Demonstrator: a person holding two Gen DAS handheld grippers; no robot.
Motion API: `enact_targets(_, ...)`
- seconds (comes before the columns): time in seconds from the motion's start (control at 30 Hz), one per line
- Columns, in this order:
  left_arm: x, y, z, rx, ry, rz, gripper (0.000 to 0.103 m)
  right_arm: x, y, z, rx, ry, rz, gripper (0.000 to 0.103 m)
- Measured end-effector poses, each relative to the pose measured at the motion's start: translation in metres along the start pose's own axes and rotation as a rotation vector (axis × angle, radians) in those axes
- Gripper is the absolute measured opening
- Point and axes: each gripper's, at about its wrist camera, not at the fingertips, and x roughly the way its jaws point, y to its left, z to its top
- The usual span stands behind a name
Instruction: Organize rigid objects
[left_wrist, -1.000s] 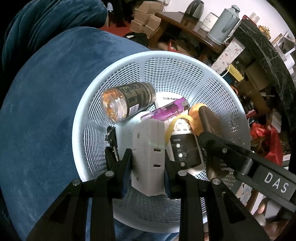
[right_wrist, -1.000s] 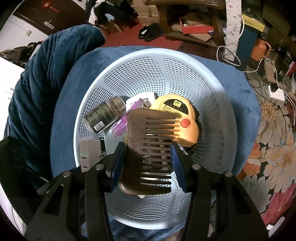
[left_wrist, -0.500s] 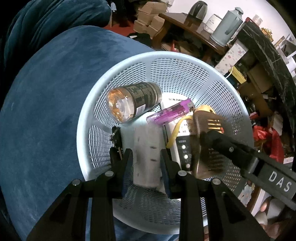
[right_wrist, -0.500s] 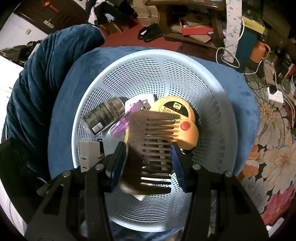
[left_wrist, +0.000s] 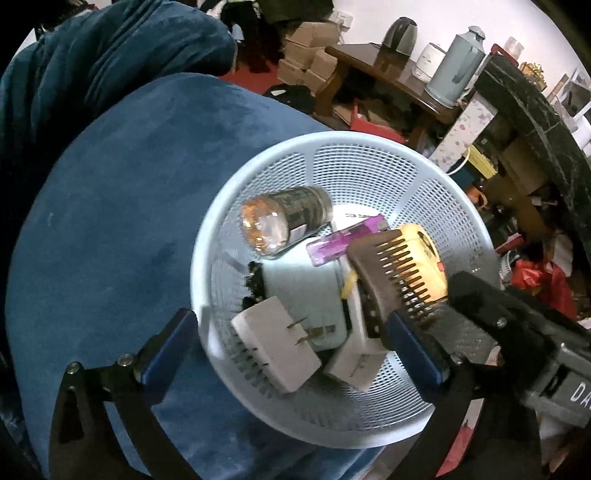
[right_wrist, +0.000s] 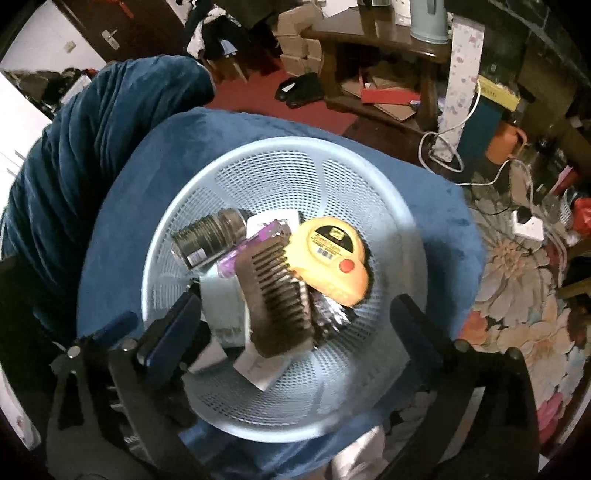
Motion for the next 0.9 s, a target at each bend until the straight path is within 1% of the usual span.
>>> enact_targets(0.13, -0.003, 0.009, -0.003, -0.007, -0.005, 0.028, 0.102, -0.007, -0.004, -0.001, 0.001, -0.033, -0.021, 0.103)
enact_targets(0.23, -0.003, 0.013, -0.005, -0.024, -0.003, 0.025, 0.102, -0.008, -0.005, -0.006, -0.033, -0.036, -0.040, 0.103)
enact_targets(0.33, -0.005, 0.016, -0.007, -0.030, -0.007, 0.020, 0.102, -0.010, -0.004, -0.011, -0.065, -0.035, -0.037, 0.103)
enact_targets(0.4, -0.005, 0.015, -0.008, -0.027, -0.006, 0.016, 0.102, -0.011, -0.005, -0.013, -0.079, -0.052, -0.029, 0.103)
enact_targets(0.47, -0.006, 0.015, -0.009, -0.020, -0.004, 0.022, 0.102, -0.011, -0.003, -0.014, -0.095, -0.066, -0.040, 0.103)
enact_targets(0.63, -0.005, 0.017, -0.009, -0.026, -0.003, 0.027, 0.102, -0.004, -0.005, -0.016, -0.094, -0.029, -0.055, 0.103)
enact_targets(0.9, -0.005, 0.018, -0.009, -0.025, -0.003, 0.029, 0.102, -0.003, -0.004, -0.017, -0.108, -0.022, -0.063, 0.103)
